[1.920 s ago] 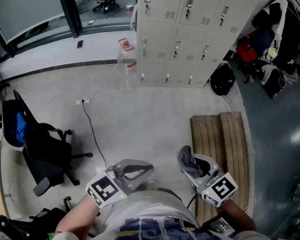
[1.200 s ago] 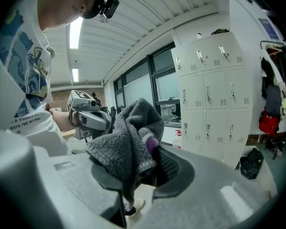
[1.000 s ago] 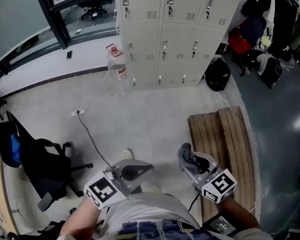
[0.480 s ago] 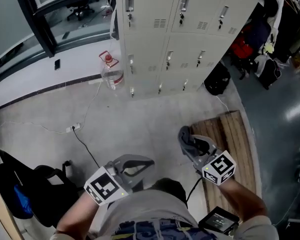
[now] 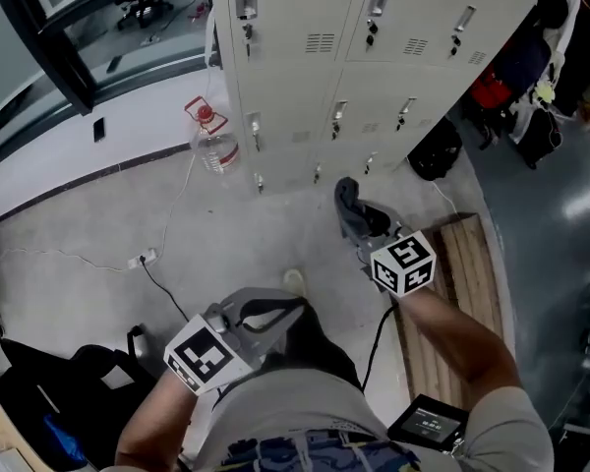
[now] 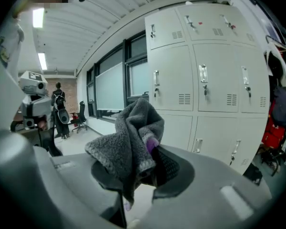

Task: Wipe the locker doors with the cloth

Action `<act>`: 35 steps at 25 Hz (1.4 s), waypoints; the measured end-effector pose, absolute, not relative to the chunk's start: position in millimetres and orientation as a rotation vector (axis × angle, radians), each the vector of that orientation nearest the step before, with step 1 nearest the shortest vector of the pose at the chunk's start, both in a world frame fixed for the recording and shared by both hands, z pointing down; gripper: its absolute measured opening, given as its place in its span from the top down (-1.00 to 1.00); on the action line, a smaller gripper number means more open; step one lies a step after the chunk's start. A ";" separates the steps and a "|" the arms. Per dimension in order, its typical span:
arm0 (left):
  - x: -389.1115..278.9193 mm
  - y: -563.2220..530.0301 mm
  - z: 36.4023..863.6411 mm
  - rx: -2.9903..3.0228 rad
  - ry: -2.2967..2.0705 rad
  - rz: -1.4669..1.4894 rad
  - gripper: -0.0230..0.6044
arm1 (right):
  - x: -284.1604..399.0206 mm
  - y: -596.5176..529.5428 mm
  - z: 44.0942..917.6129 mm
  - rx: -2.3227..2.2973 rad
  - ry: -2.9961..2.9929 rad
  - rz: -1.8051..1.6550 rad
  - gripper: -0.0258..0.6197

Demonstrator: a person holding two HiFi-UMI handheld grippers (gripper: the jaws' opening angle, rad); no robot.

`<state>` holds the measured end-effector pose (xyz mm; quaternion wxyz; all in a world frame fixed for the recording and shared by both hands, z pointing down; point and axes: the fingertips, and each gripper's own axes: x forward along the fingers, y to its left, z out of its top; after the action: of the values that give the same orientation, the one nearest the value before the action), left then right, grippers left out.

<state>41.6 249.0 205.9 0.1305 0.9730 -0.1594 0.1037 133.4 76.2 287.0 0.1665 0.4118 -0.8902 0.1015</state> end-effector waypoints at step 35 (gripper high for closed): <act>93.7 -4.7 266.7 2.757 -0.508 0.313 0.91 | 121.6 -294.1 373.8 1.371 -2.566 0.319 0.59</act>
<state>93.7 -4.7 266.7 0.1595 0.9648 -0.1778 0.1096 121.6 -294.1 373.8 0.1074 0.4657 -0.8717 0.1083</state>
